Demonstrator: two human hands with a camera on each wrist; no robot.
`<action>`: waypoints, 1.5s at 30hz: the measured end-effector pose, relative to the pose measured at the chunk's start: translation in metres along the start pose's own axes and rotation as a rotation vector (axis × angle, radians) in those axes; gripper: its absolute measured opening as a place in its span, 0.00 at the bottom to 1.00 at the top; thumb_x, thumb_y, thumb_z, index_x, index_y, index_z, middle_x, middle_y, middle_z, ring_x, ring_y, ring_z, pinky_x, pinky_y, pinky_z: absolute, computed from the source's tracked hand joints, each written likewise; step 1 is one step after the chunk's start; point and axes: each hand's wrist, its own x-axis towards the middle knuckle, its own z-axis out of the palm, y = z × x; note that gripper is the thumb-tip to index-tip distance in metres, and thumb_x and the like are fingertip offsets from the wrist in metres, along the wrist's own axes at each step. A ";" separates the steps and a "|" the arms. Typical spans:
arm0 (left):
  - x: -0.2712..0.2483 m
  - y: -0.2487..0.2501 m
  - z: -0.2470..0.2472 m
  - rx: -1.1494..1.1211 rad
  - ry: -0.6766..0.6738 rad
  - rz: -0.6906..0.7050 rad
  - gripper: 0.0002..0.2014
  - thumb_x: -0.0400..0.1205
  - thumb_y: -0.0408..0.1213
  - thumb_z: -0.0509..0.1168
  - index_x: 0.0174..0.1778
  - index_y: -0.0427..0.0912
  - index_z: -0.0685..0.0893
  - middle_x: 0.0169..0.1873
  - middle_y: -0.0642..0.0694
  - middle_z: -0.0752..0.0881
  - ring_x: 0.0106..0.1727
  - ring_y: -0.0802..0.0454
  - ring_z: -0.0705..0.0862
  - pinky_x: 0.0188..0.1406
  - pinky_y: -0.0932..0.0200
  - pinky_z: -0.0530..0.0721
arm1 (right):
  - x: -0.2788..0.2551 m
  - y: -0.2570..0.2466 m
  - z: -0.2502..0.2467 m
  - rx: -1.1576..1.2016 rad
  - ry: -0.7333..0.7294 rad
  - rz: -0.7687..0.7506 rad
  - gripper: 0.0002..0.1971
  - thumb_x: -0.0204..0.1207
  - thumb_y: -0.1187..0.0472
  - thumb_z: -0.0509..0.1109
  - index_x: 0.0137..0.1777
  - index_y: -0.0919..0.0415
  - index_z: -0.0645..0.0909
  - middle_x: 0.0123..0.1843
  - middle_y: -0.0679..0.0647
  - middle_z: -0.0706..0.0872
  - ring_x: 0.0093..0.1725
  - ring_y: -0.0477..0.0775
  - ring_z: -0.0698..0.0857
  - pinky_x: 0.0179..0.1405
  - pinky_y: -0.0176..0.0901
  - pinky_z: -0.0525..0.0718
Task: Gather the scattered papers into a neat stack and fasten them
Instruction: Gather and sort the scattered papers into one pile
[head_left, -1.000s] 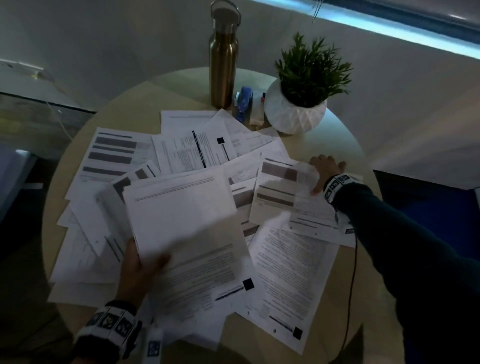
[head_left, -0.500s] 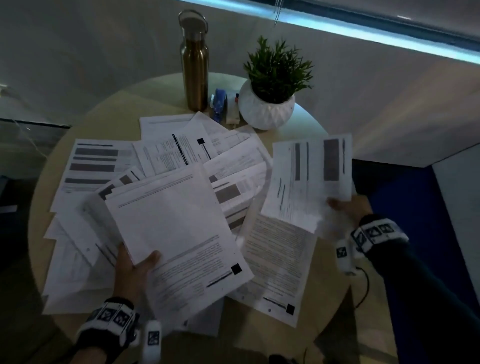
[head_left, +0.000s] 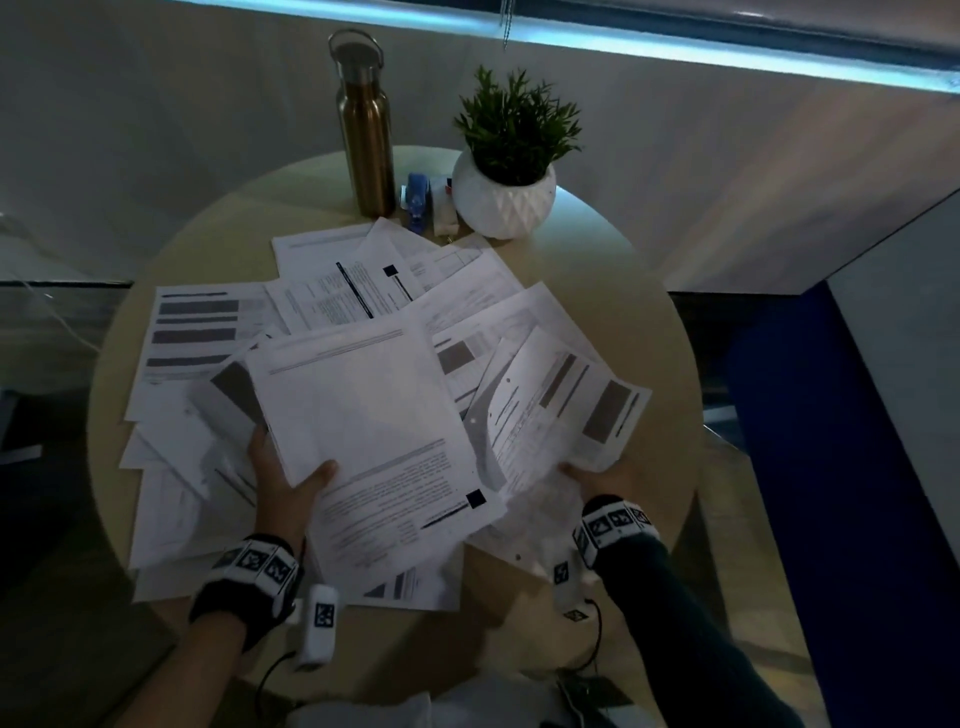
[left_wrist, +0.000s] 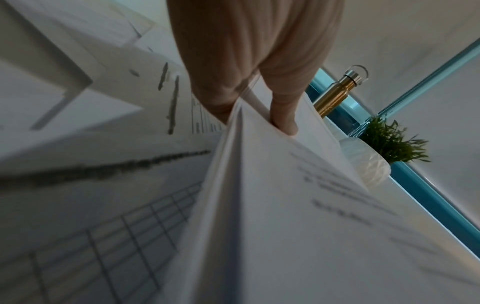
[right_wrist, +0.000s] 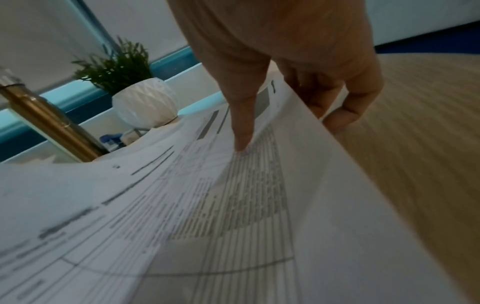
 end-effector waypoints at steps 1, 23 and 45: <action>0.001 0.001 0.000 0.002 0.004 0.007 0.45 0.73 0.26 0.72 0.79 0.58 0.53 0.77 0.49 0.66 0.74 0.51 0.69 0.75 0.49 0.66 | -0.004 -0.003 0.002 -0.045 0.016 0.004 0.58 0.46 0.45 0.87 0.74 0.65 0.63 0.73 0.64 0.72 0.70 0.66 0.76 0.68 0.58 0.78; 0.017 0.010 -0.026 0.297 -0.142 0.275 0.33 0.77 0.25 0.68 0.74 0.54 0.67 0.76 0.49 0.68 0.76 0.53 0.66 0.79 0.51 0.62 | -0.063 -0.022 -0.052 0.509 0.249 -0.331 0.08 0.73 0.50 0.72 0.36 0.50 0.81 0.37 0.44 0.84 0.39 0.48 0.83 0.42 0.42 0.79; -0.008 0.082 0.043 -0.140 -0.028 0.427 0.41 0.77 0.26 0.68 0.76 0.57 0.51 0.79 0.53 0.60 0.79 0.62 0.63 0.78 0.57 0.66 | -0.108 -0.083 0.032 0.633 -0.286 -0.805 0.14 0.76 0.65 0.70 0.57 0.48 0.79 0.56 0.55 0.86 0.57 0.55 0.86 0.56 0.56 0.87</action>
